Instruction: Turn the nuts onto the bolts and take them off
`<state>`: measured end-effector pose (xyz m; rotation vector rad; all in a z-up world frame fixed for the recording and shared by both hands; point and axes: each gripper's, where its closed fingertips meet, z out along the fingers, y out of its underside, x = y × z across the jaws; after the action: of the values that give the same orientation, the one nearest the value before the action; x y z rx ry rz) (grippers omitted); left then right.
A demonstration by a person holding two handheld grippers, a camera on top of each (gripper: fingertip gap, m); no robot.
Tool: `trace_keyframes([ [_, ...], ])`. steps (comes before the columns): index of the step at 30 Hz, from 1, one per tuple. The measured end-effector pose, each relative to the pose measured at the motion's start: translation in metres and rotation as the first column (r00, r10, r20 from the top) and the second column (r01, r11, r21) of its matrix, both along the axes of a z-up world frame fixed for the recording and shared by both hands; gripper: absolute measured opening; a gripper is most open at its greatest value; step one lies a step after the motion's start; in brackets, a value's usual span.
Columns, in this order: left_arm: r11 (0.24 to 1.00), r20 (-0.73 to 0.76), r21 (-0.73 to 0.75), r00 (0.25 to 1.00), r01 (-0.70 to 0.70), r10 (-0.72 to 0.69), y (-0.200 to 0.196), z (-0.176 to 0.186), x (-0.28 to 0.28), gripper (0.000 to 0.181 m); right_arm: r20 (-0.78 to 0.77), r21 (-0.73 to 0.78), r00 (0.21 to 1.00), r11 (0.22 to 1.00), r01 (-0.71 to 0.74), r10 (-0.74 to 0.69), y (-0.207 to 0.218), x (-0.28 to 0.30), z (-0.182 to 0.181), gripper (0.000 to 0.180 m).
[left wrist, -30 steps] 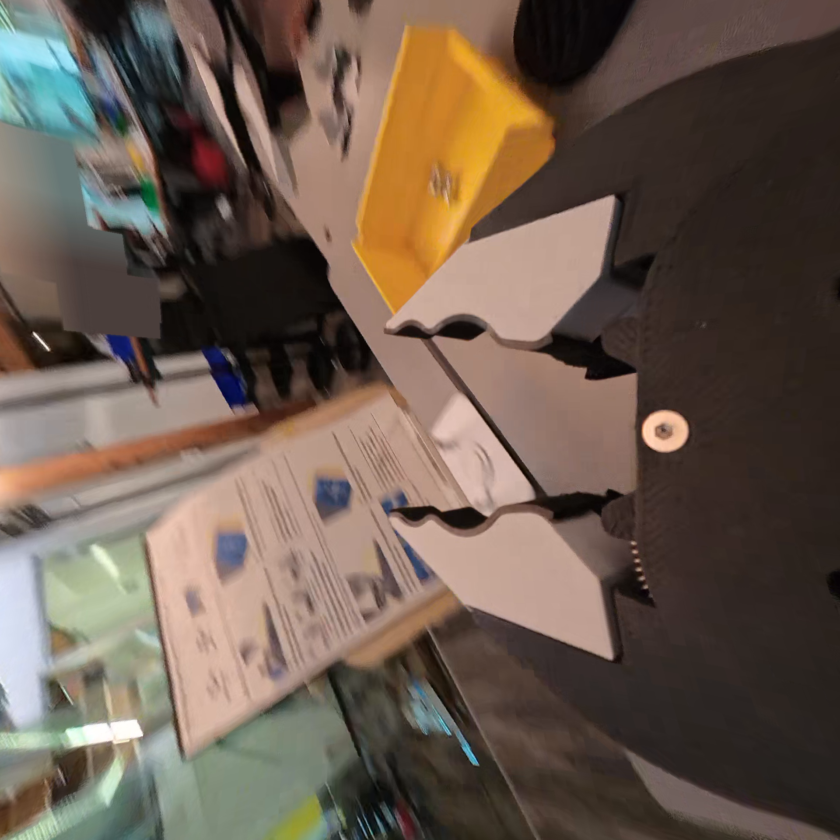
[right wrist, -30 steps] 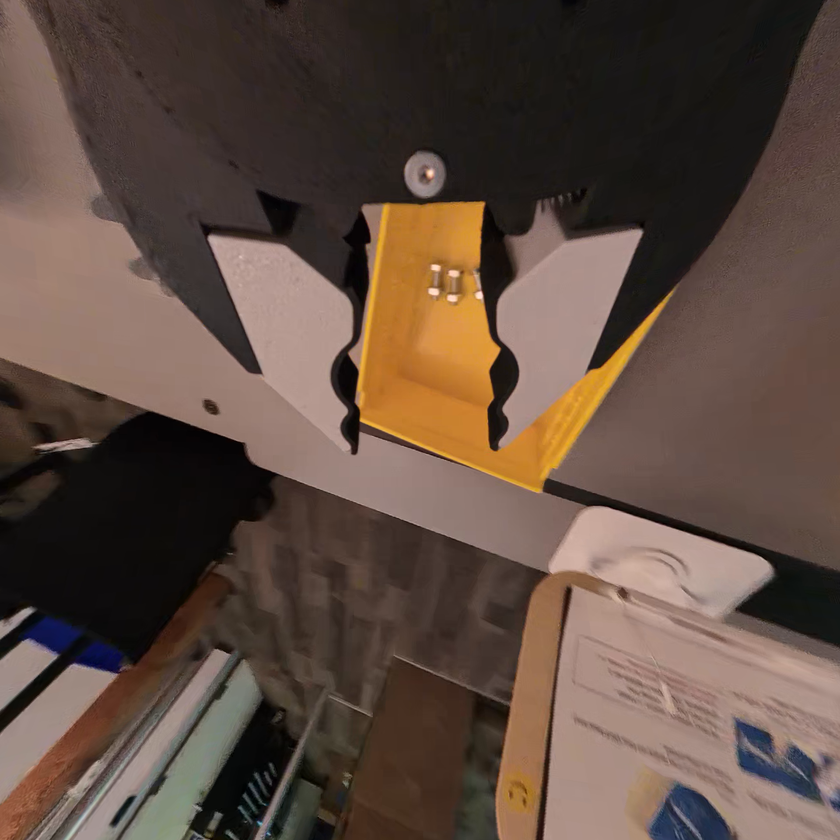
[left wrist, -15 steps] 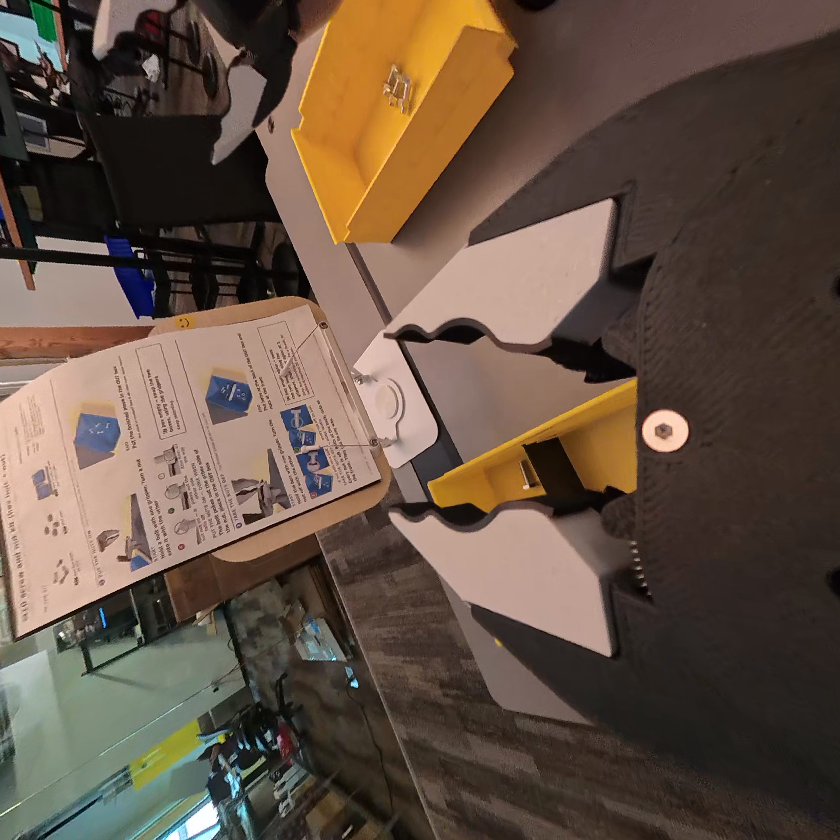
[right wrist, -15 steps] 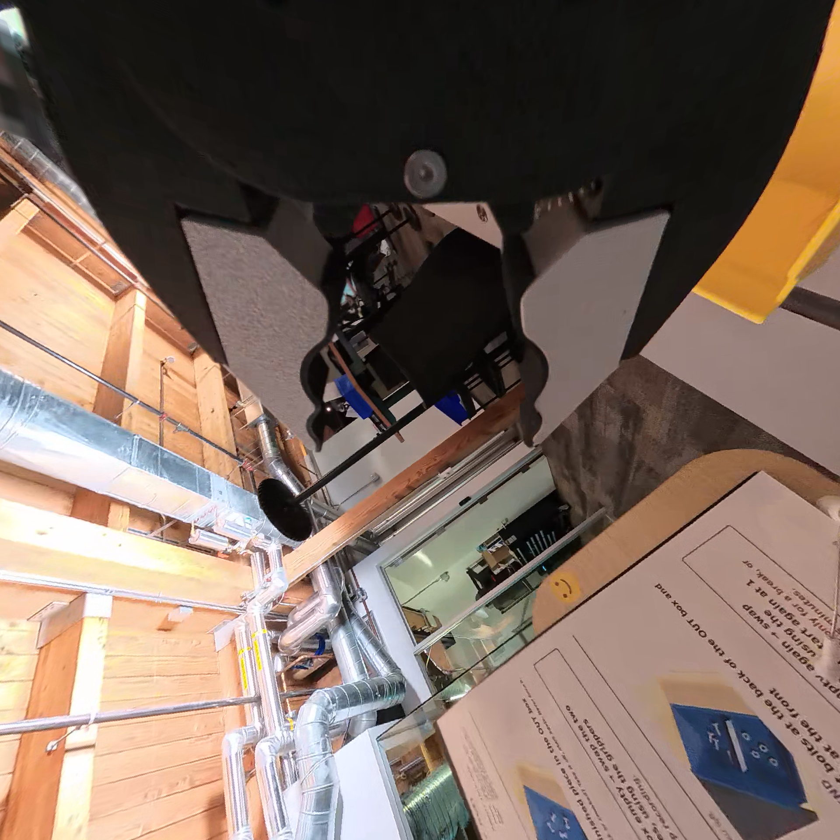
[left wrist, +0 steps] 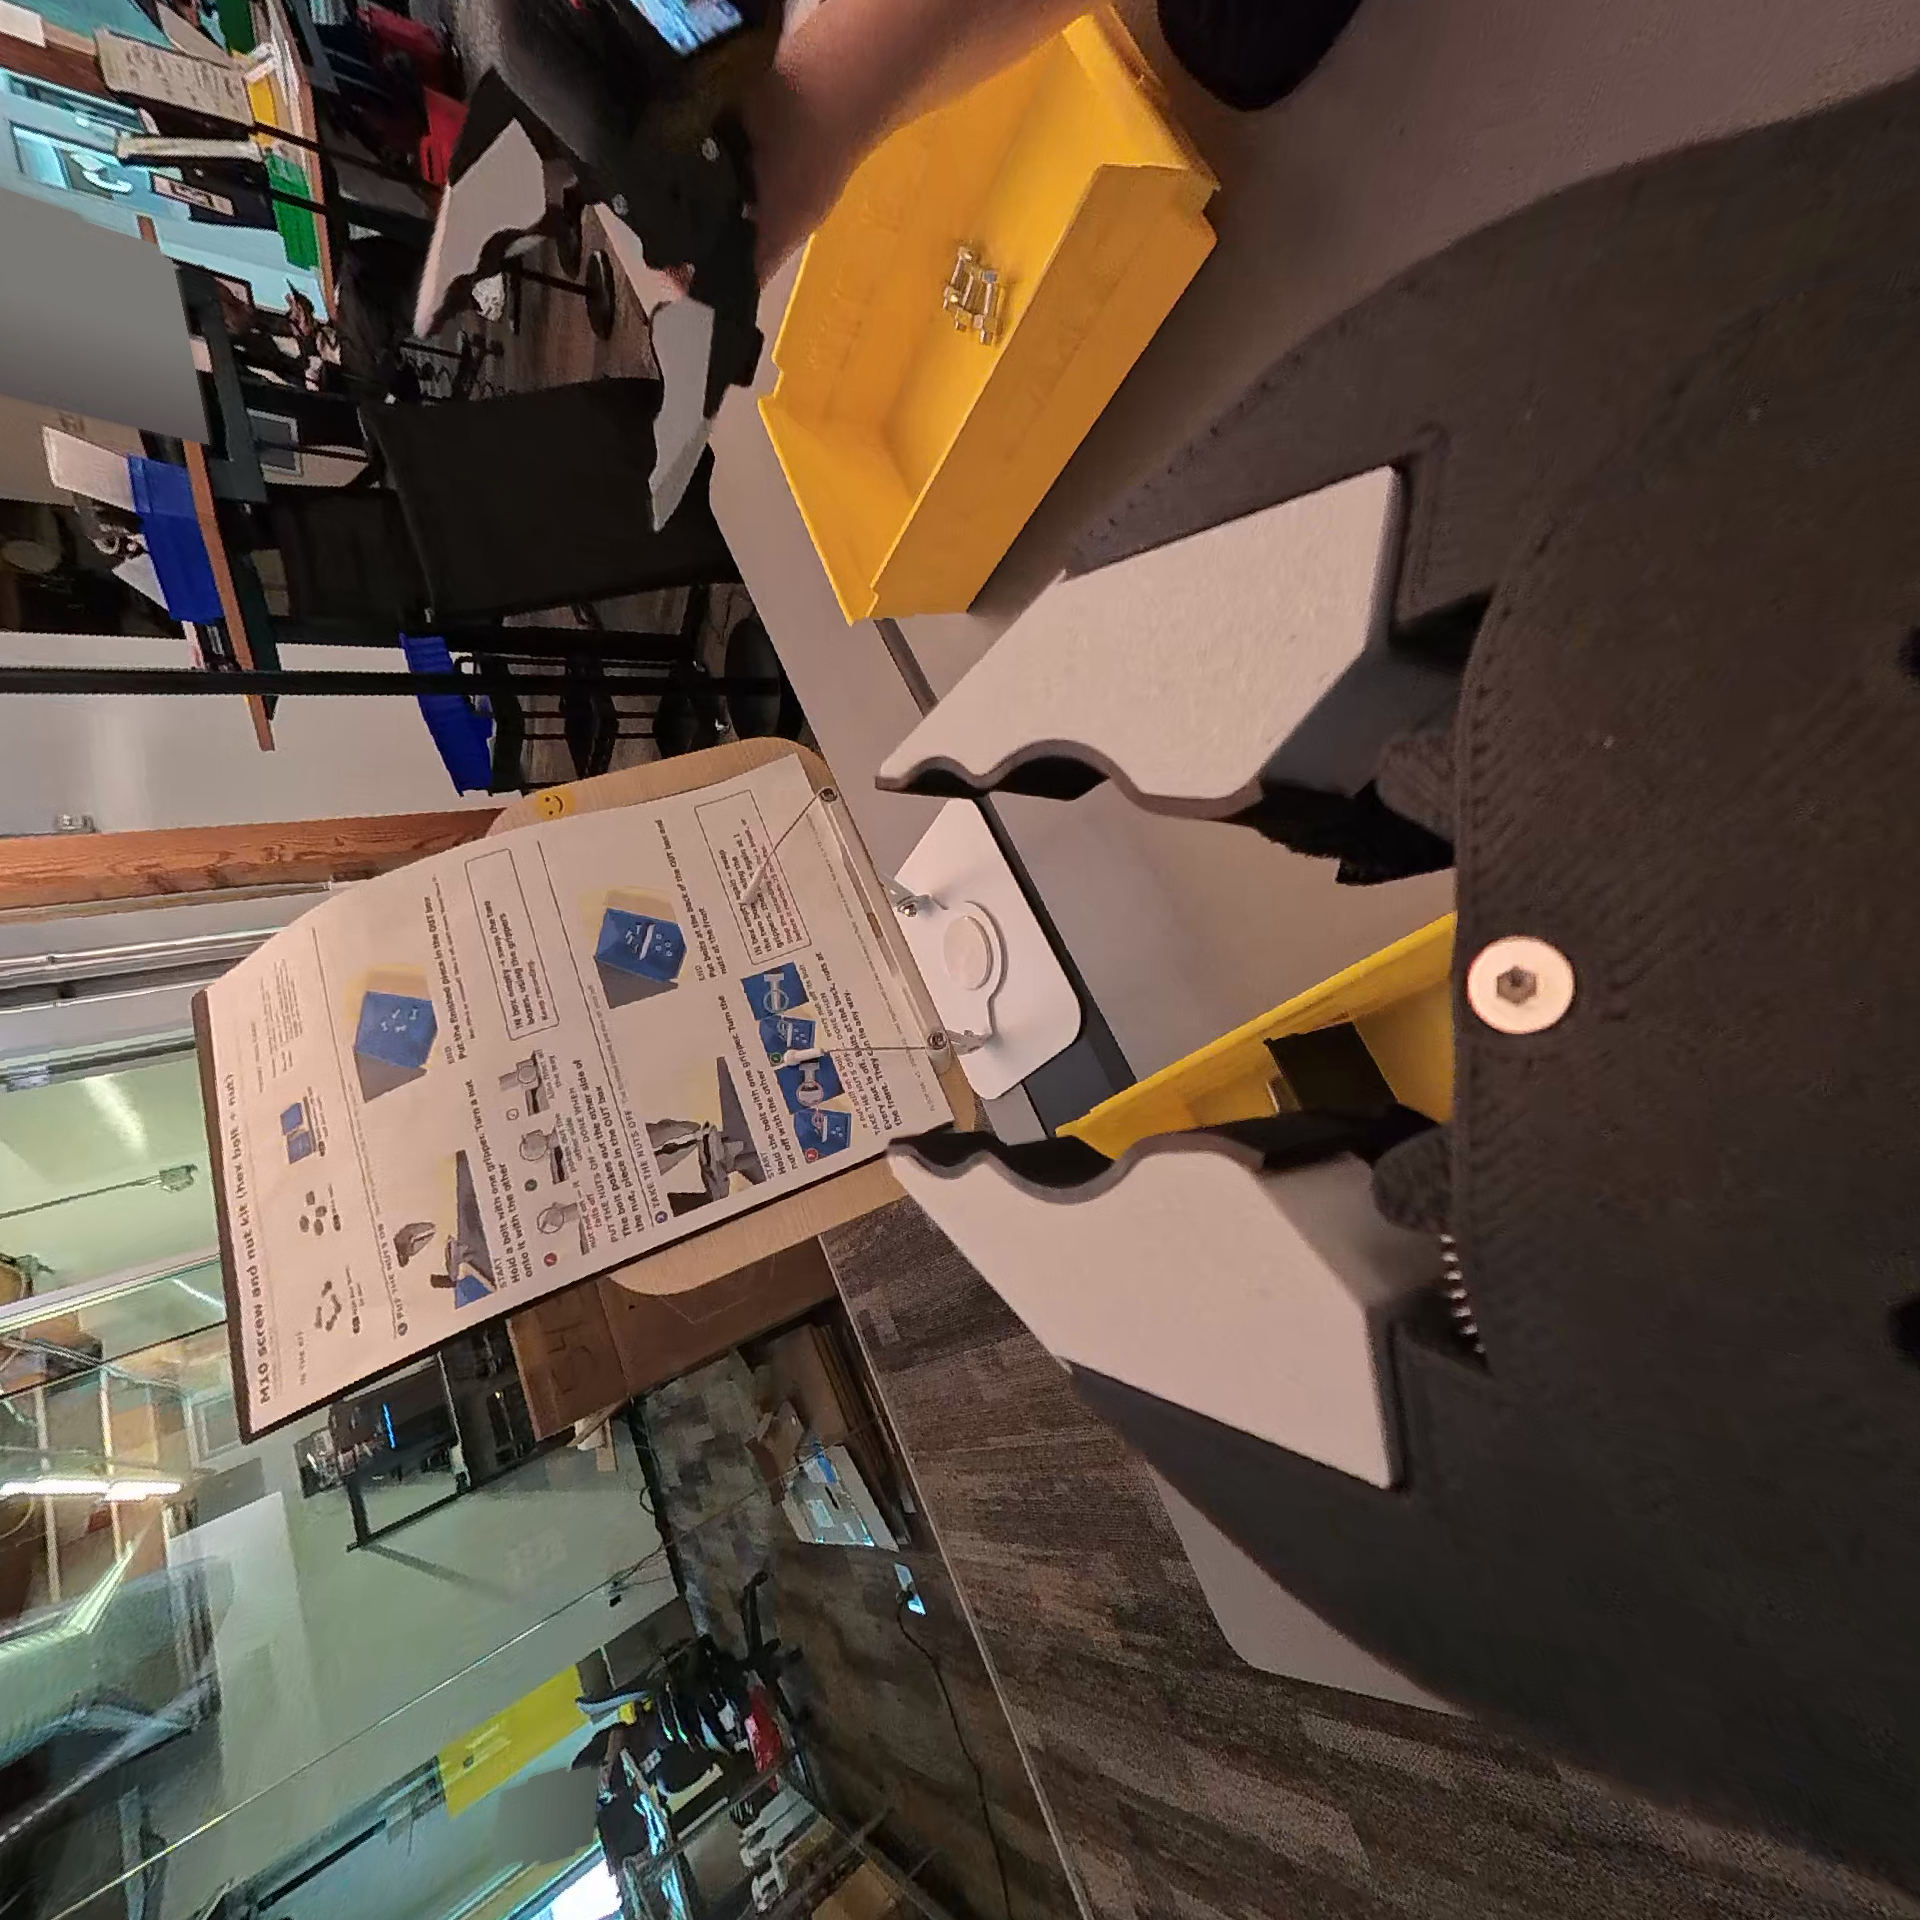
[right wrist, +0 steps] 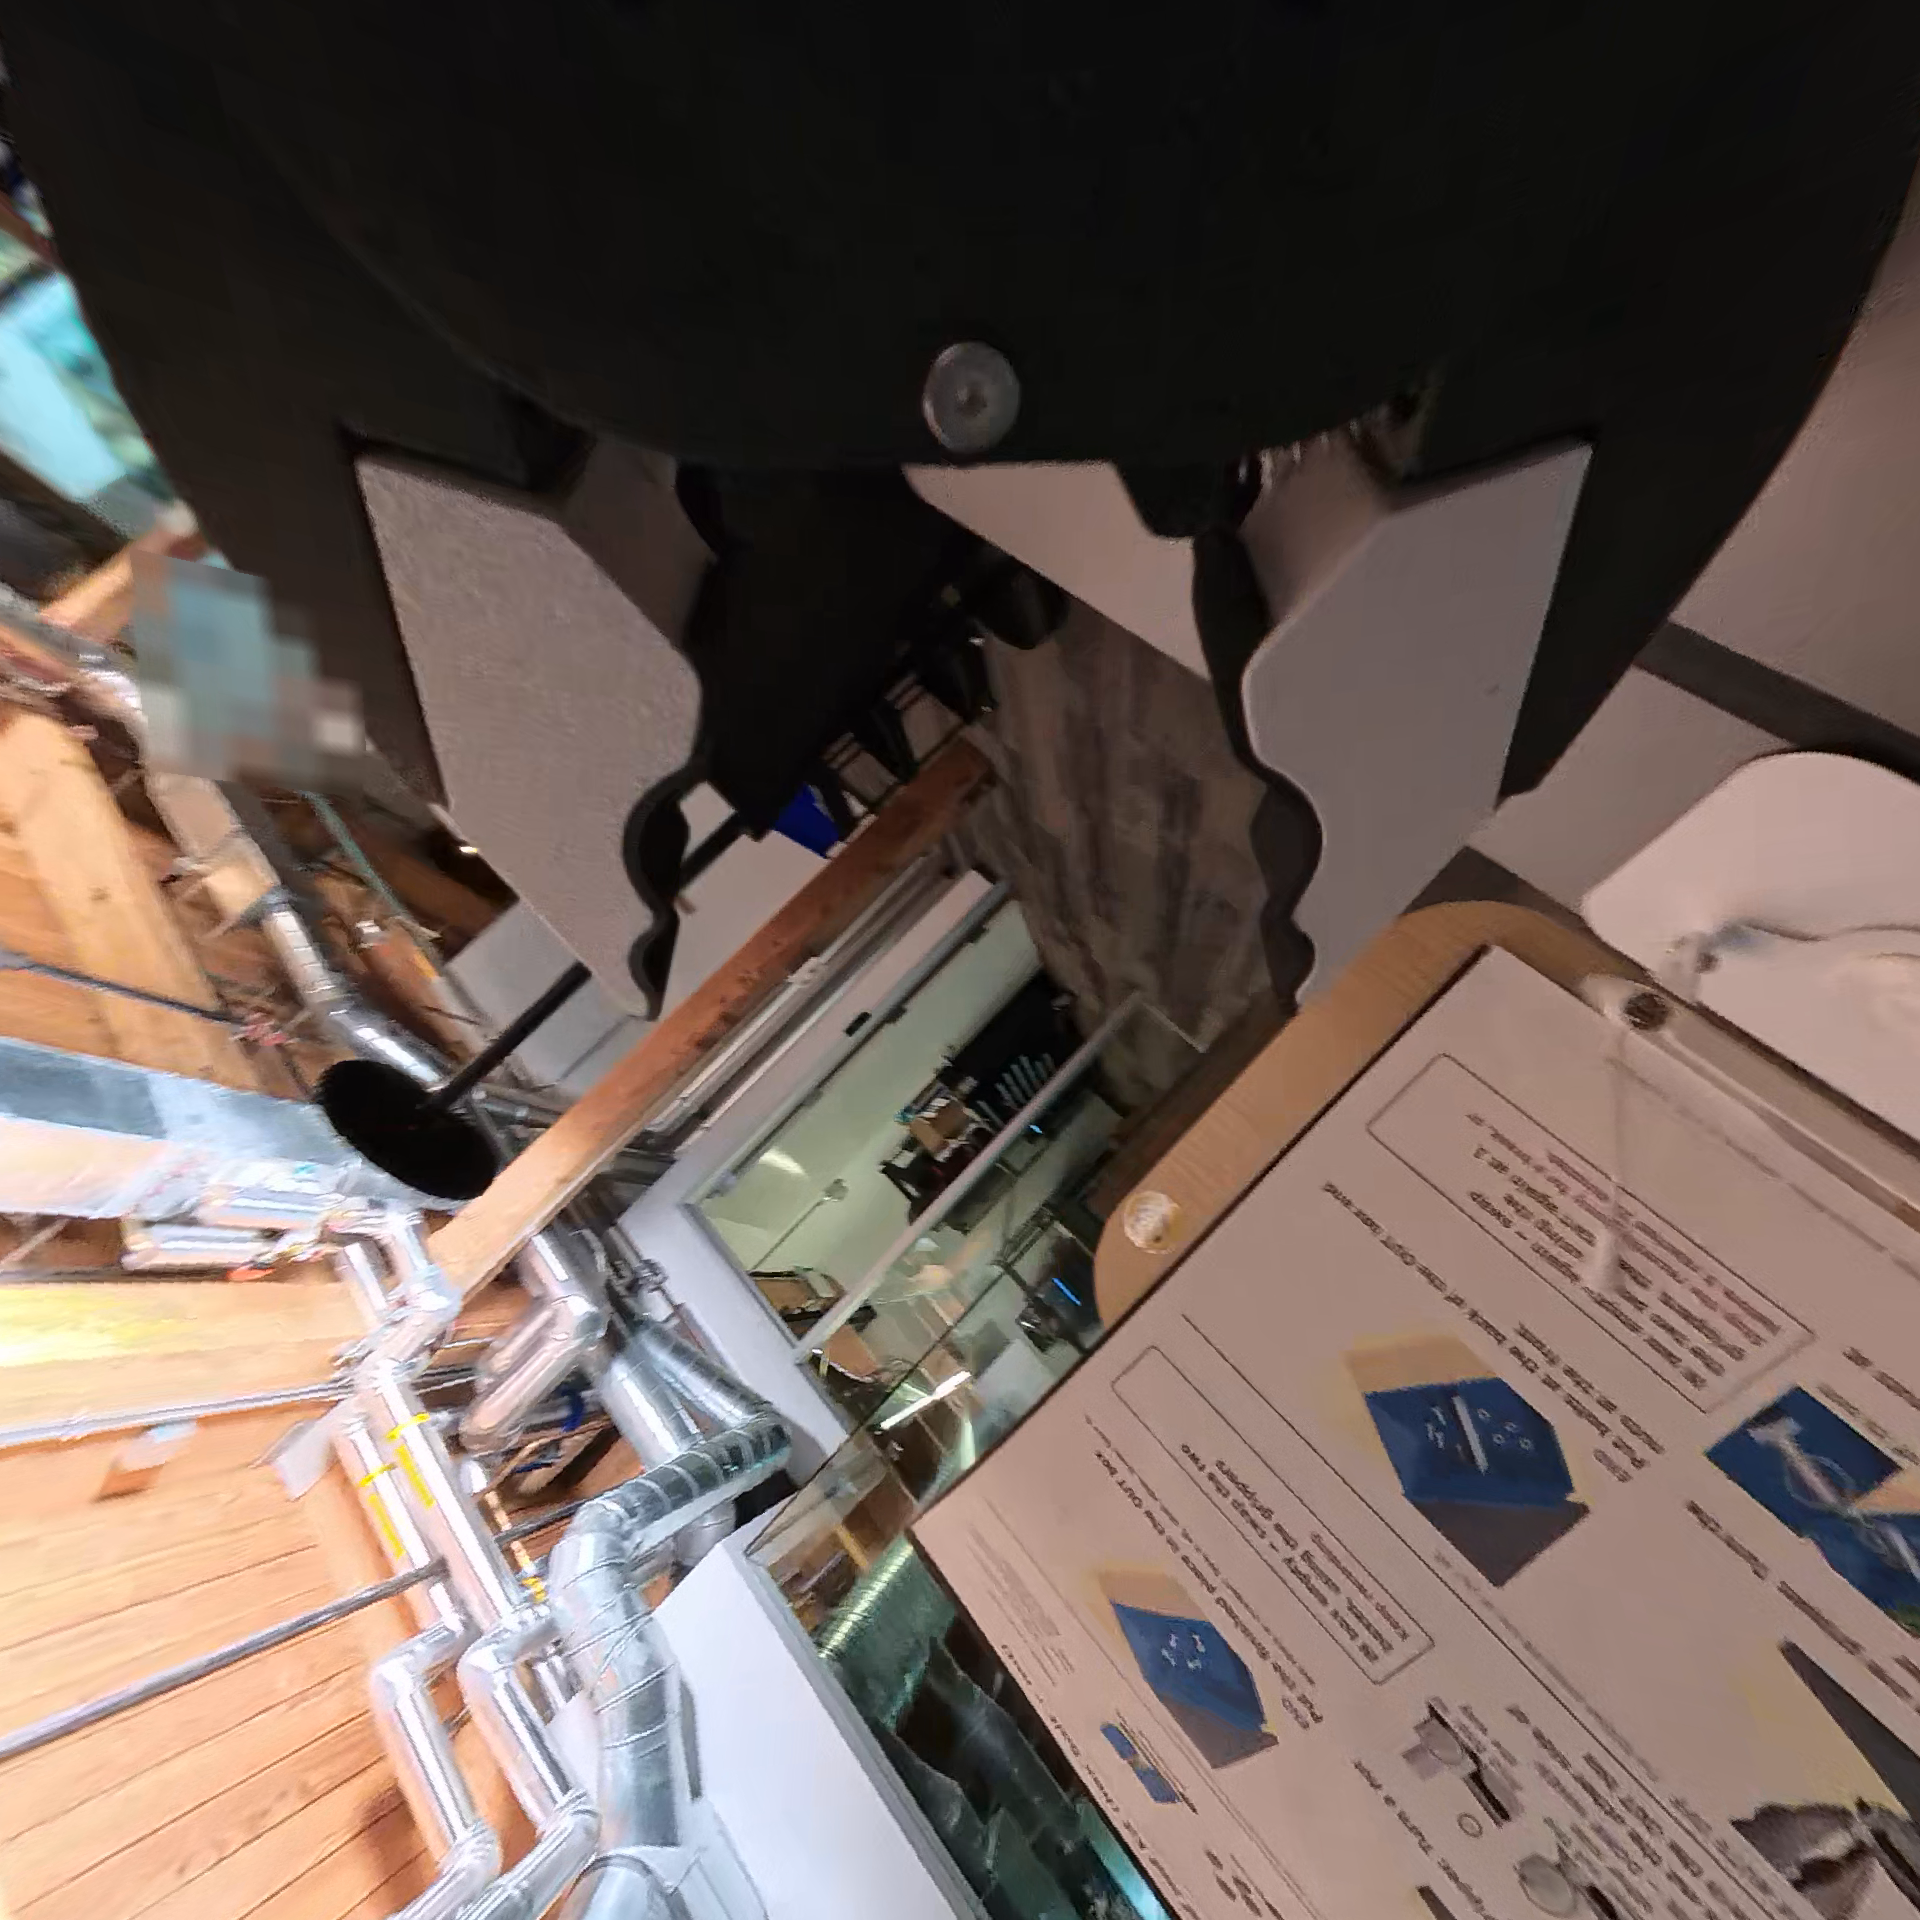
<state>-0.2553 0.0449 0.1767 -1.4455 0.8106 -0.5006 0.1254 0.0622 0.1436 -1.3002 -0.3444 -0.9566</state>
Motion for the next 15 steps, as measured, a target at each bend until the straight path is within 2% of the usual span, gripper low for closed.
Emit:
trace_keyframes([
  [2,1.0,-0.009,-0.003,1.0,-0.009,0.009,0.003,-0.002,-0.002,0.064,-0.092,-0.013,0.987,0.991,-0.132,0.13,0.002,-0.006,-0.006,0.088],
  [3,1.0,-0.01,-0.004,1.0,-0.012,0.012,0.004,-0.002,-0.003,0.064,-0.15,0.01,0.964,0.976,-0.219,0.218,0.002,-0.012,-0.006,0.087],
  [4,1.0,-0.01,-0.005,1.0,-0.011,0.011,0.005,-0.003,-0.004,0.064,-0.223,0.055,0.919,0.945,-0.322,0.326,0.0,-0.02,-0.002,0.087],
  [5,1.0,-0.008,-0.006,1.0,-0.009,0.009,0.005,-0.003,-0.005,0.064,-0.313,0.122,0.831,0.887,-0.445,0.46,-0.004,-0.031,0.004,0.087],
  [6,1.0,-0.006,-0.006,1.0,-0.005,0.005,0.005,-0.003,-0.005,0.063,-0.408,0.21,0.677,0.784,-0.584,0.613,-0.011,-0.045,0.012,0.087],
  [7,1.0,-0.005,-0.006,1.0,0.003,-0.003,0.005,-0.002,-0.006,0.063,-0.471,0.304,0.441,0.61,-0.731,0.764,-0.024,-0.066,0.023,0.085],
  [8,1.0,-0.004,-0.007,1.0,0.017,-0.017,0.004,-0.002,-0.005,0.062,-0.501,0.391,0.154,0.381,-0.837,0.852,-0.045,-0.086,0.033,0.081],
  [9,0.999,0.0,-0.01,0.999,0.04,-0.04,0.002,-0.002,-0.004,0.062,-0.509,0.464,-0.125,0.149,-0.873,0.852,-0.068,-0.099,0.041,0.079],
  [10,0.997,0.008,-0.017,0.997,0.073,-0.073,-0.002,-0.002,-0.002,0.061,-0.504,0.537,-0.336,-0.016,-0.844,0.795,-0.085,-0.102,0.05,0.081],
  [11,0.993,0.022,-0.028,0.993,0.115,-0.114,-0.005,-0.002,0.001,0.06,-0.491,0.59,-0.462,-0.108,-0.8,0.739,-0.095,-0.099,0.055,0.081],
  [12,0.986,0.043,-0.039,0.986,0.161,-0.159,-0.01,-0.001,0.004,0.06,-0.463,0.617,-0.533,-0.175,-0.768,0.708,-0.103,-0.097,0.058,0.077],
  [15,0.951,0.133,-0.049,0.946,0.306,-0.297,-0.025,0.007,0.012,0.059,-0.374,0.644,-0.675,-0.346,-0.682,0.636,-0.127,-0.095,0.065,0.073],
])
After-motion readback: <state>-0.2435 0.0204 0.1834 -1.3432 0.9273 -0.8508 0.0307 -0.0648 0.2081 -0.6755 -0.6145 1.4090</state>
